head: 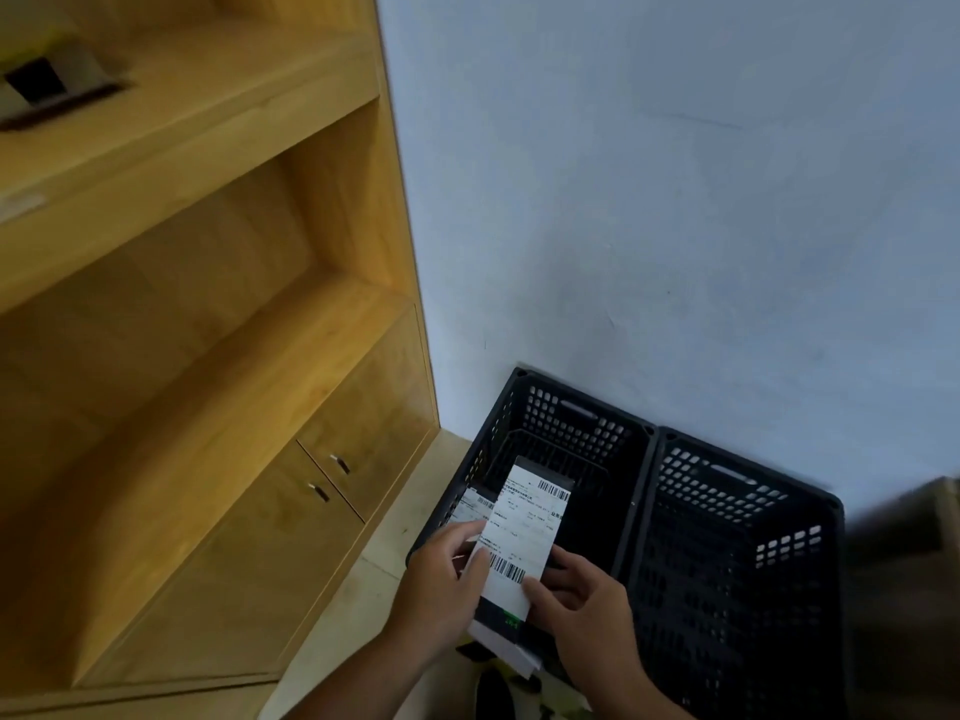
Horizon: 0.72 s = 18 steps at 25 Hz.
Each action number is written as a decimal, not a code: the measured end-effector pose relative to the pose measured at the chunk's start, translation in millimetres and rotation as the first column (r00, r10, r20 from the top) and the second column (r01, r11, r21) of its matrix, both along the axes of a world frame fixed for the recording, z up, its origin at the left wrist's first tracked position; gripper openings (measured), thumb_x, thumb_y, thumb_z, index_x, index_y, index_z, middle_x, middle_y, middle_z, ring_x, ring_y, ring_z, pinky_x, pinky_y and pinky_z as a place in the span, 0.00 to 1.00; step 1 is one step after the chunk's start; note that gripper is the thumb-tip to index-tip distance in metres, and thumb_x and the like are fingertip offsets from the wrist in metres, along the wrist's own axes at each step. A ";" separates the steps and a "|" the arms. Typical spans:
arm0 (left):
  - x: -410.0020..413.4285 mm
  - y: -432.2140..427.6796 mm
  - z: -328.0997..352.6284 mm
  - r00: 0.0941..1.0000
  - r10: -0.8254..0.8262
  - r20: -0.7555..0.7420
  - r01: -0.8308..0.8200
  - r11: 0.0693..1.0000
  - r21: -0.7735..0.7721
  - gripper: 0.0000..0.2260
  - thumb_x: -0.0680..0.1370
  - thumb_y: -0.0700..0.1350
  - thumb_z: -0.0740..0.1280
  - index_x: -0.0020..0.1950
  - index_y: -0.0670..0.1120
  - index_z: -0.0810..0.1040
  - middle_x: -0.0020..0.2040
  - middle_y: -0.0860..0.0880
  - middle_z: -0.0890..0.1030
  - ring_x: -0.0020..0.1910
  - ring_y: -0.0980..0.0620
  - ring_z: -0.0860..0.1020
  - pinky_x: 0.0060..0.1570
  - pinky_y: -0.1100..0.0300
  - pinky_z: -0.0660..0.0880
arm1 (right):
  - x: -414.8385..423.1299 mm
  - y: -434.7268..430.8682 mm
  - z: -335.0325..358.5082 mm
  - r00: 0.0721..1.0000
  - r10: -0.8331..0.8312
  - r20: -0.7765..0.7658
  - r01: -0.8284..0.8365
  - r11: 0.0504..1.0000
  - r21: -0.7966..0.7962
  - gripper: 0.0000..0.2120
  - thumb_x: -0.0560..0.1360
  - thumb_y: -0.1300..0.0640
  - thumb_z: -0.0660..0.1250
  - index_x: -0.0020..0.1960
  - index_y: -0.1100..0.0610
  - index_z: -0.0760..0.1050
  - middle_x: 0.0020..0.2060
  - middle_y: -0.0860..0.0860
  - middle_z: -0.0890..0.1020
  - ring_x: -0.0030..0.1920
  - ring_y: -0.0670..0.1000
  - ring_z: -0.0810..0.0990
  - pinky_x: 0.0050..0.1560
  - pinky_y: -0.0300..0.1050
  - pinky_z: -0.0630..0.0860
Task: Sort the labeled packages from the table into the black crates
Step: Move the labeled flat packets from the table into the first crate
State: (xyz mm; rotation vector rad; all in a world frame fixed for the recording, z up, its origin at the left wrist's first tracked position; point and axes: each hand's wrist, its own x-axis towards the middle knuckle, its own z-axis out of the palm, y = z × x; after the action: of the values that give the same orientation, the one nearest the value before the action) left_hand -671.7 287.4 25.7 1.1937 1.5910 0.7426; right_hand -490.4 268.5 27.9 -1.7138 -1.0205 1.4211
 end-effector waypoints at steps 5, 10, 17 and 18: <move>-14.0 21.0 -0.6 0.998 0.047 -0.036 -0.047 0.999 0.003 0.15 0.82 0.45 0.67 0.69 0.53 0.78 0.63 0.55 0.81 0.60 0.57 0.81 0.53 0.55 0.84 | -13.4 28.4 -2.5 0.998 0.058 -0.034 -0.058 0.998 0.010 0.22 0.75 0.65 0.75 0.67 0.55 0.78 0.45 0.46 0.89 0.45 0.48 0.88 0.47 0.48 0.86; -26.0 43.8 -9.5 0.998 0.045 -0.032 -0.045 0.999 -0.004 0.14 0.82 0.46 0.67 0.67 0.54 0.79 0.61 0.57 0.81 0.58 0.61 0.81 0.51 0.57 0.84 | -23.6 49.0 -4.1 0.997 0.061 -0.037 -0.061 0.998 0.011 0.22 0.75 0.65 0.75 0.67 0.54 0.78 0.45 0.44 0.88 0.45 0.47 0.88 0.47 0.46 0.86; -54.0 81.9 -72.0 0.994 -0.073 -0.087 0.068 0.996 -0.058 0.15 0.83 0.47 0.66 0.69 0.57 0.75 0.65 0.57 0.78 0.60 0.60 0.78 0.50 0.64 0.82 | -59.5 74.6 -58.3 0.998 -0.056 0.022 0.057 0.996 -0.064 0.25 0.74 0.66 0.75 0.70 0.56 0.76 0.48 0.48 0.88 0.46 0.47 0.87 0.52 0.50 0.85; -59.1 89.2 -93.3 0.987 -0.110 -0.118 0.103 0.993 -0.064 0.16 0.83 0.49 0.66 0.71 0.57 0.74 0.66 0.57 0.76 0.62 0.59 0.77 0.55 0.61 0.81 | -67.2 80.3 -81.3 0.997 -0.072 0.031 0.074 0.994 -0.077 0.25 0.74 0.66 0.75 0.70 0.57 0.76 0.48 0.48 0.88 0.46 0.47 0.87 0.51 0.48 0.85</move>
State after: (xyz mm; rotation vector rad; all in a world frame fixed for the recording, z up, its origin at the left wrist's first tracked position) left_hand -730.8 376.6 -67.6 1.2915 1.6232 0.5608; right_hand -557.6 348.7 -53.3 -1.8135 -0.9185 1.4111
